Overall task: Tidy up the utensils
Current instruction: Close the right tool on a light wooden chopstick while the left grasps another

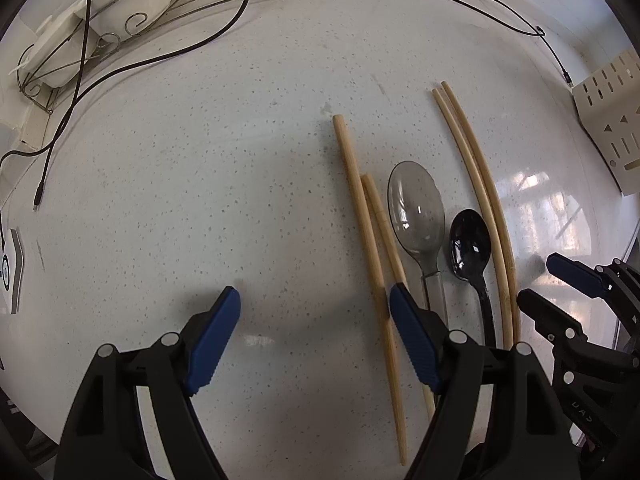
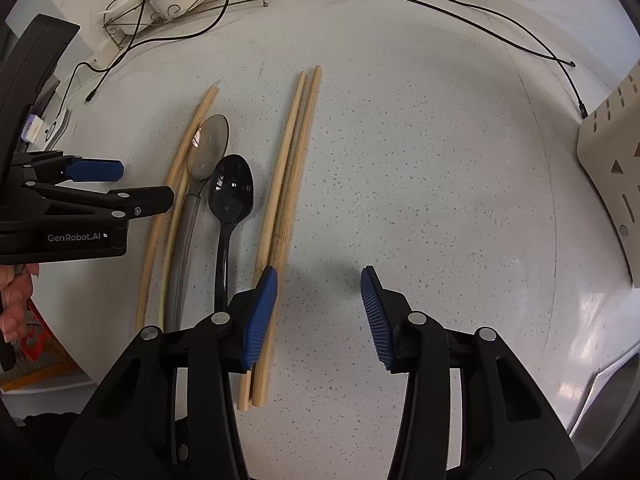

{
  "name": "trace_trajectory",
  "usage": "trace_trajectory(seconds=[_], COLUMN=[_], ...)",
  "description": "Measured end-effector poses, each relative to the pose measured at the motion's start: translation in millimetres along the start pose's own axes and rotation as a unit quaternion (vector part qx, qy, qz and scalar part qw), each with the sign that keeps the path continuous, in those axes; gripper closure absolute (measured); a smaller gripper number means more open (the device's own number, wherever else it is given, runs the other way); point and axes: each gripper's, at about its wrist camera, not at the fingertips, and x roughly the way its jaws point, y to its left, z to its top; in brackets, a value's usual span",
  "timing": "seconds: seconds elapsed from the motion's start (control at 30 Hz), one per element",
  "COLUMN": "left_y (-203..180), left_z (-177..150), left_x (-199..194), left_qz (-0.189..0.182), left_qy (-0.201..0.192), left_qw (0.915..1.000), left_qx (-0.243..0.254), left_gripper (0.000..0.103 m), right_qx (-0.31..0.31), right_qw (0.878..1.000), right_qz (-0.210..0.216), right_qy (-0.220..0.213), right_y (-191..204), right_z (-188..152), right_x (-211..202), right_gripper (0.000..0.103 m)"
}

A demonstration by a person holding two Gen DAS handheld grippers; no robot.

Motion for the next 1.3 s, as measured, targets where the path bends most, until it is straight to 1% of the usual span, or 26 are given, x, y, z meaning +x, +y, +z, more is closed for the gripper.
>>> trace_trajectory(seconds=[0.13, 0.23, 0.4, 0.63, 0.97, 1.07, 1.1, 1.13, 1.17, 1.2, 1.23, 1.3], left_y=[-2.7, -1.4, 3.1, 2.6, -0.6, -1.8, -3.1, -4.4, -5.3, -6.0, -6.1, -9.1], left_z=[1.3, 3.0, 3.7, 5.4, 8.9, 9.6, 10.2, 10.2, 11.7, 13.1, 14.9, 18.4], left_x=[1.4, 2.4, 0.4, 0.8, 2.0, 1.3, 0.3, -1.9, -2.9, -4.7, -5.9, -6.2], left_qz=[-0.001, -0.003, -0.001, -0.003, -0.002, 0.001, 0.002, 0.002, 0.002, -0.003, -0.013, -0.017], left_qy=[0.000, 0.001, 0.003, 0.005, 0.011, 0.013, 0.013, 0.010, 0.010, 0.009, 0.009, 0.014], left_qw=[1.0000, 1.0000, 1.0000, 0.9999, 0.9999, 0.9999, 0.9999, 0.9999, 0.9999, 0.9999, 0.9998, 0.9997], left_qx=[-0.002, -0.003, -0.003, -0.009, -0.011, -0.007, -0.005, 0.001, 0.006, 0.008, 0.008, 0.012], left_gripper=[0.027, 0.027, 0.027, 0.027, 0.027, 0.028, 0.032, 0.042, 0.048, 0.062, 0.069, 0.071], right_qx=[-0.003, 0.001, 0.005, 0.018, 0.008, -0.001, -0.004, -0.006, -0.004, -0.002, -0.001, -0.003], right_qw=[1.000, 1.000, 0.999, 0.999, 0.998, 0.998, 0.998, 0.998, 0.998, 0.998, 0.998, 0.998], right_qz=[-0.009, -0.005, -0.012, -0.013, -0.020, -0.030, -0.035, -0.038, -0.037, -0.034, -0.030, -0.026], right_qy=[0.011, 0.026, 0.035, 0.041, 0.052, 0.054, 0.055, 0.056, 0.058, 0.061, 0.063, 0.065], right_y=[5.0, 7.4, 12.5, 14.1, 18.2, 19.9, 19.2, 18.7, 17.2, 15.6, 14.4, 12.5], right_z=[7.5, 12.7, 20.8, 37.0, 51.0, 54.6, 56.0, 57.0, 58.2, 59.7, 60.8, 62.0], right_x=[1.8, 5.8, 9.9, 15.9, 21.0, 21.4, 21.1, 21.5, 21.9, 22.0, 22.2, 22.6], right_gripper=[0.062, 0.062, 0.061, 0.067, 0.068, 0.074, 0.081, 0.093, 0.095, 0.096, 0.097, 0.097])
